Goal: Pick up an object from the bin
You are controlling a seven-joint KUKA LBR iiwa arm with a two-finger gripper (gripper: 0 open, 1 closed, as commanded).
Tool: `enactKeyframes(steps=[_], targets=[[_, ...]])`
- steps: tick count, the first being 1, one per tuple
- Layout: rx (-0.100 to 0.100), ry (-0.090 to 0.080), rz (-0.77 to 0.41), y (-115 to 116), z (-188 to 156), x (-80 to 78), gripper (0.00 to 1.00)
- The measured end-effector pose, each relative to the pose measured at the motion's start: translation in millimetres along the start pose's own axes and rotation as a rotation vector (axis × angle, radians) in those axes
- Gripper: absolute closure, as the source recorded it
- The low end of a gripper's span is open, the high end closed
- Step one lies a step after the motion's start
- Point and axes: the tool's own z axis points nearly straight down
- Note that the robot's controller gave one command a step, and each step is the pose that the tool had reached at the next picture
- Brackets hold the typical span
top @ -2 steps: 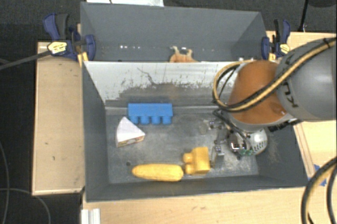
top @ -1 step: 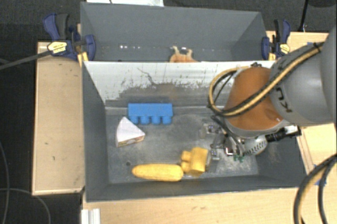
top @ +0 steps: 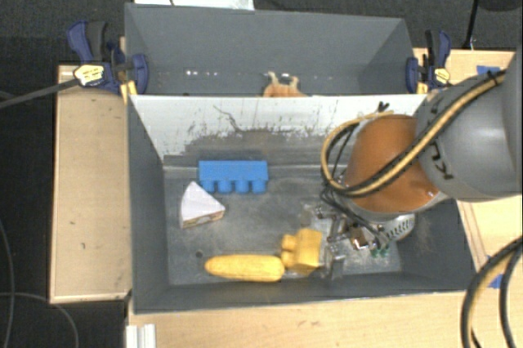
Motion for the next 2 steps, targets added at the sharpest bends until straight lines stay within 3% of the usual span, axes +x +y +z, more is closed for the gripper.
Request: enactKeyframes(steps=[1,2], targets=[[0.0,0.0,-0.063,11.4,4.2,2.2,0.0],[0.003,-0.011,-0.211,31.0,4.1,2.4,1.0]])
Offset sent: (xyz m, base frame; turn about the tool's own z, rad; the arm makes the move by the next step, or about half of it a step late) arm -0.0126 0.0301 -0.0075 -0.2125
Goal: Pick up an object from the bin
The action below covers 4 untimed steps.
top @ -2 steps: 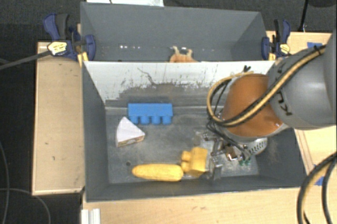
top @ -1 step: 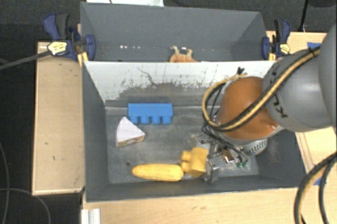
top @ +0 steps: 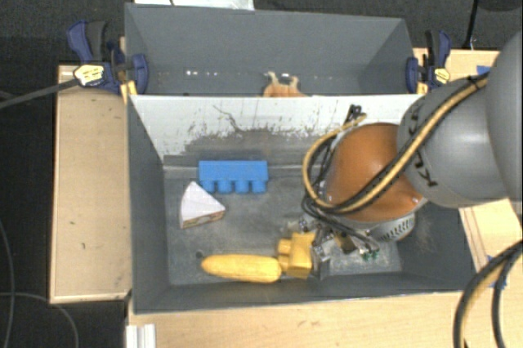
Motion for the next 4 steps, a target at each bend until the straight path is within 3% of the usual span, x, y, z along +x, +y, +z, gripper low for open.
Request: enactKeyframes(steps=[2,3,4], targets=[[-0.002,0.001,0.0,-0.1,-4.4,1.1,1.0],[-0.001,0.002,-0.135,5.0,-34.2,-14.1,1.0],[-0.006,0.012,-0.085,-26.9,-219.0,5.7,1.0]])
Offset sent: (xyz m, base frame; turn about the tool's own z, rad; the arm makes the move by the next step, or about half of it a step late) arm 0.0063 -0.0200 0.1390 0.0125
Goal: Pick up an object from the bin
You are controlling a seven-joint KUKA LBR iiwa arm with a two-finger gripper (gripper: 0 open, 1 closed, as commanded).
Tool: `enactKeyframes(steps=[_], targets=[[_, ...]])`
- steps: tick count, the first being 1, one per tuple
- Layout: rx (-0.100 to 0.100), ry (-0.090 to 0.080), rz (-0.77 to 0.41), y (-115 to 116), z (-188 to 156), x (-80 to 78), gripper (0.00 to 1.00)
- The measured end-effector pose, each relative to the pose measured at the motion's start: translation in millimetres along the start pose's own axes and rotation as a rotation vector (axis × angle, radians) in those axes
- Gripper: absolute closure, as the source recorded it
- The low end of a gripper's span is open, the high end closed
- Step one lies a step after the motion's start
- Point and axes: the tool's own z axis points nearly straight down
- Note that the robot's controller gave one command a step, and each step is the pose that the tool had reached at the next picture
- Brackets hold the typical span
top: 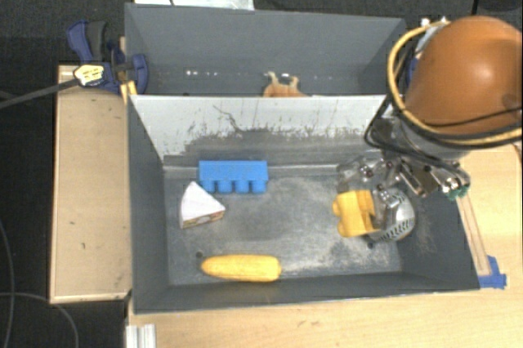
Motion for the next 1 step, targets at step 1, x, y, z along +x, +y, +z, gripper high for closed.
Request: enactKeyframes(steps=[1], targets=[[0.001,-0.002,0.009,-2.3,-15.0,1.6,1.0]])
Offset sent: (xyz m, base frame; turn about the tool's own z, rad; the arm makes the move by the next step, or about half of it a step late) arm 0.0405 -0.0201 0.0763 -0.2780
